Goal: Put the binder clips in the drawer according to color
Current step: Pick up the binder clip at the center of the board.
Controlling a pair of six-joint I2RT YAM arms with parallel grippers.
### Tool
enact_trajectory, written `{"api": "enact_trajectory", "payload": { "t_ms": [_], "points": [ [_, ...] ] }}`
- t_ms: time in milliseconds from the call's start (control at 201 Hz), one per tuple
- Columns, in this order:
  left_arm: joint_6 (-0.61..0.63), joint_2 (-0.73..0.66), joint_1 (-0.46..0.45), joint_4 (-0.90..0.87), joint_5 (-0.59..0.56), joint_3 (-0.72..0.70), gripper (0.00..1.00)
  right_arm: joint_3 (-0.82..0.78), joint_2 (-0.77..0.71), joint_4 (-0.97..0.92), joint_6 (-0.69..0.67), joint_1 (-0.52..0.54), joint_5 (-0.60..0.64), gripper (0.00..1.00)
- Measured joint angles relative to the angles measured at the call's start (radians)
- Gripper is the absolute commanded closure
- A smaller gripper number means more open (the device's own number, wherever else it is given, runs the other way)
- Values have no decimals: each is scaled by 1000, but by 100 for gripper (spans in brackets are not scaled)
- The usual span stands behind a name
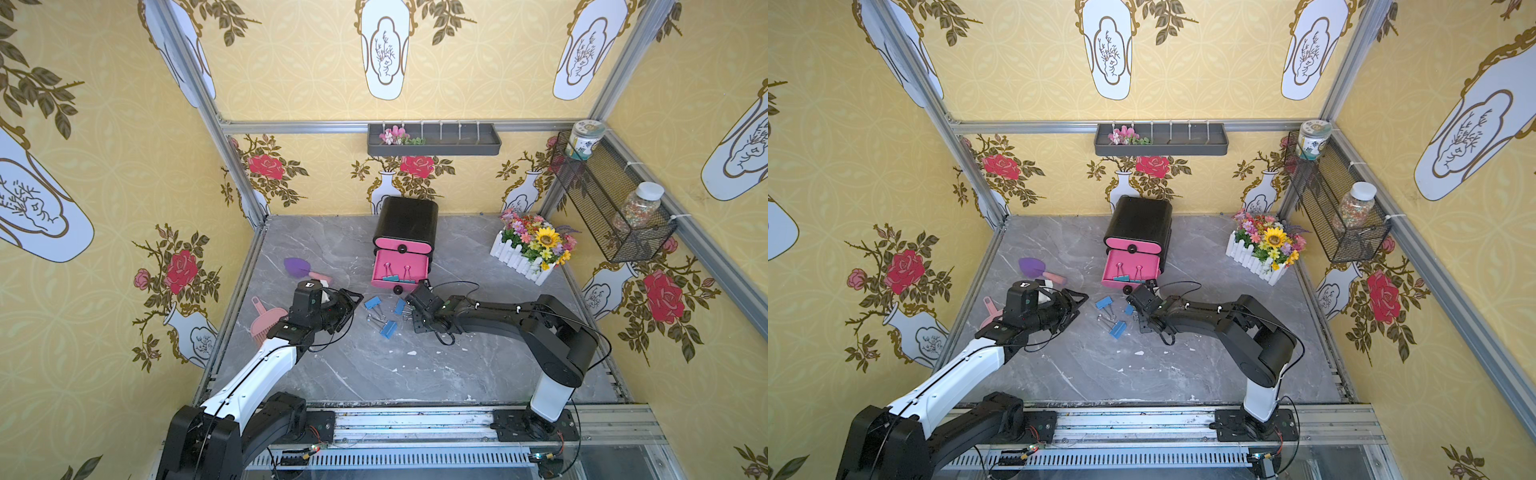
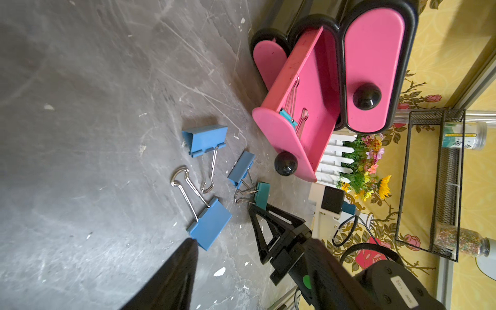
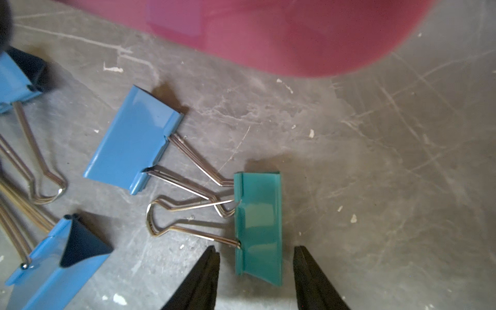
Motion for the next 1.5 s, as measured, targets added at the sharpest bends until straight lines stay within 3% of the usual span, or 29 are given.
{"api": "enact_trajectory", "payload": {
  "t_ms": [911, 1215, 1504],
  "points": [
    [0, 5, 0, -6, 0, 0, 31, -40, -11, 21, -3, 37, 54, 71],
    [1, 11, 0, -6, 0, 10, 31, -69, -100, -5, 0, 64, 85, 72],
    [4, 35, 0, -5, 0, 35, 31, -101, -294, -101, 19, 97, 117, 71]
  ]
}}
